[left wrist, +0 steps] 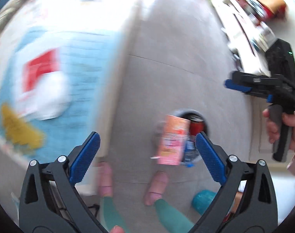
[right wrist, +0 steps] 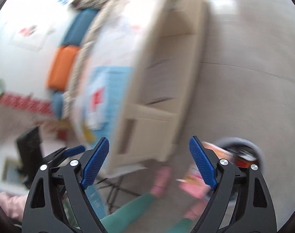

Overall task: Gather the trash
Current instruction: 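Bring both tools back over the yellow card and white bag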

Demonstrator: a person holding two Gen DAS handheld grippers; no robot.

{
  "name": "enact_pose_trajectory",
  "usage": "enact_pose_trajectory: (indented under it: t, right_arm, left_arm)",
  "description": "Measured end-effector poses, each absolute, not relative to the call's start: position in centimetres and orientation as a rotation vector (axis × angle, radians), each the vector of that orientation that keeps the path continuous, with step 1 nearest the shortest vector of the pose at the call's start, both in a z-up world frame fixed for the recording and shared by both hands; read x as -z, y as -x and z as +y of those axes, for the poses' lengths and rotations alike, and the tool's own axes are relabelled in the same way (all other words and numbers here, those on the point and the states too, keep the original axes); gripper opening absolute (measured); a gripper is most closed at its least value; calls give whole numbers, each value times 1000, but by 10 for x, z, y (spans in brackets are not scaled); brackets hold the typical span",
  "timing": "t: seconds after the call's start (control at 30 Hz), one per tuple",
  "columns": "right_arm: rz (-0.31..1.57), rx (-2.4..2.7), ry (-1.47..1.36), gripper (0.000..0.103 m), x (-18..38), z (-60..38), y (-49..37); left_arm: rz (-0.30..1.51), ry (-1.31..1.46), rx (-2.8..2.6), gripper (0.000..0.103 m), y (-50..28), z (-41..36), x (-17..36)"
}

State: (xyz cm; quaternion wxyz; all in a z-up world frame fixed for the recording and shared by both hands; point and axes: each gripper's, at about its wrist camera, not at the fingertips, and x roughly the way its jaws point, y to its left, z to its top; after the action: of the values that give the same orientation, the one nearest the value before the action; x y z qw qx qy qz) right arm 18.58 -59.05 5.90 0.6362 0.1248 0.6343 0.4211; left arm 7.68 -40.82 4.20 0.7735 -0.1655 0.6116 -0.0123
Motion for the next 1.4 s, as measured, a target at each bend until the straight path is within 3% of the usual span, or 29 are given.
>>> enact_pose_trajectory:
  t: [0.23, 0.5, 0.83, 1.4]
  right_arm:
    - [1547, -1169, -262, 85, -38, -435, -172]
    - [1660, -1161, -250, 85, 8, -356, -171]
    - [1700, -1196, -282, 88, 35, -339, -168]
    - [1762, -1328, -462, 87, 46, -298, -157]
  left_arm:
    - [1339, 482, -208, 96, -23, -251, -25]
    - [1364, 605, -246, 96, 10, -154, 21]
    - [1353, 721, -145, 96, 18, -135, 65]
    - [1240, 763, -54, 96, -20, -147, 69]
